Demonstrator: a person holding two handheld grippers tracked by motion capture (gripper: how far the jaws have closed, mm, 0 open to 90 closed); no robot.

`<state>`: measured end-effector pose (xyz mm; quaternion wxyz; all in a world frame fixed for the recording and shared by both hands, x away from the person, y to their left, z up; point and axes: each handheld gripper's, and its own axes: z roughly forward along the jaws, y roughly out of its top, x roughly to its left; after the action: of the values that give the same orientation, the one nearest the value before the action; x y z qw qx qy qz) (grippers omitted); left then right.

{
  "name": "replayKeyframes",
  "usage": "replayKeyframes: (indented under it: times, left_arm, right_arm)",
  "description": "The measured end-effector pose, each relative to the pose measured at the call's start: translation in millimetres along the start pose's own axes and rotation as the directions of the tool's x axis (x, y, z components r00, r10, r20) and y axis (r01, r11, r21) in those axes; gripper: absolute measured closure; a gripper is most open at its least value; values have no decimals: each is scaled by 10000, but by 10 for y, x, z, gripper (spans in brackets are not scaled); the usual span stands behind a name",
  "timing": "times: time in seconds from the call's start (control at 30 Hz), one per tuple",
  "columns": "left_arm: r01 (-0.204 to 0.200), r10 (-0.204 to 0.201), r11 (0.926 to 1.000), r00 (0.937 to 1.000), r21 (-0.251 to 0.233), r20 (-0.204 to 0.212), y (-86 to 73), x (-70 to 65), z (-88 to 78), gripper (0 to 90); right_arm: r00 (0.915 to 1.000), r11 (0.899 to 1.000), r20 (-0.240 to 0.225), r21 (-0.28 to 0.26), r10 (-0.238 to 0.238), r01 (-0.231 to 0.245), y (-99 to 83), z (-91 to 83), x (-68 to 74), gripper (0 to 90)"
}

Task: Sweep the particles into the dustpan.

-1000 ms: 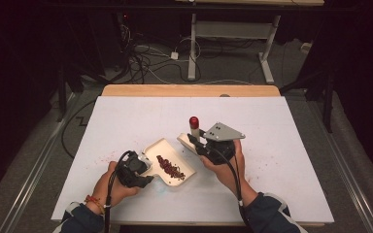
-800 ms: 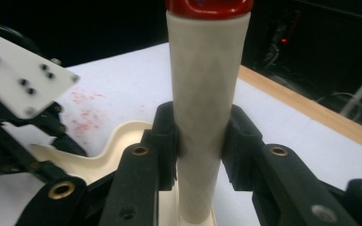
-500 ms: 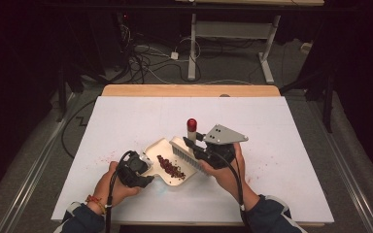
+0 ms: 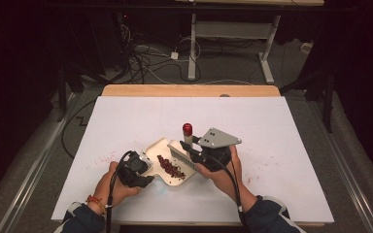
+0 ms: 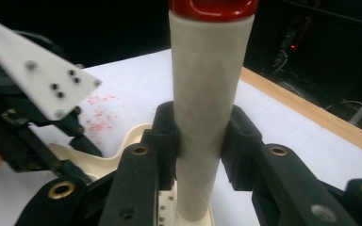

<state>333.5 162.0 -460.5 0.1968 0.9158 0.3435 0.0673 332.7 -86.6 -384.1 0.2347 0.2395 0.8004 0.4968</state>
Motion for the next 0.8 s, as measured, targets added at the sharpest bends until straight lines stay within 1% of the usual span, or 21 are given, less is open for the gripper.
replayKeyframes:
  times: [0.07,0.13,0.27,0.4,0.5,0.6,0.8]
  left_arm:
    - [-11,11,10000,10000,15,-21,2,-1,0,639]
    - [16,-16,10000,10000,-6,-43,3,-4,0,639]
    - [5,-5,10000,10000,-1,-62,5,-7,3,638]
    - [10,-10,10000,10000,5,-54,7,-6,4,639]
    - [-4,4,10000,10000,5,-50,7,-8,4,638]
    - [-23,23,10000,10000,11,-48,9,-10,3,639]
    - [-5,5,10000,10000,-43,-42,10,-8,-8,638]
  right_arm:
    - [9998,9999,-151,32,-151,152,8,8,68,700]
    - [9995,9998,-232,14,-194,195,11,16,126,700]
    - [9993,9997,-276,-14,-244,244,15,26,189,700]
    - [9993,9998,-322,-43,-193,191,15,21,193,700]
    - [9992,10000,-389,-7,-39,39,21,9,207,700]
    - [9988,10000,-486,4,-81,81,31,-1,227,700]
    - [9990,9999,-439,-138,23,-29,43,-17,218,700]
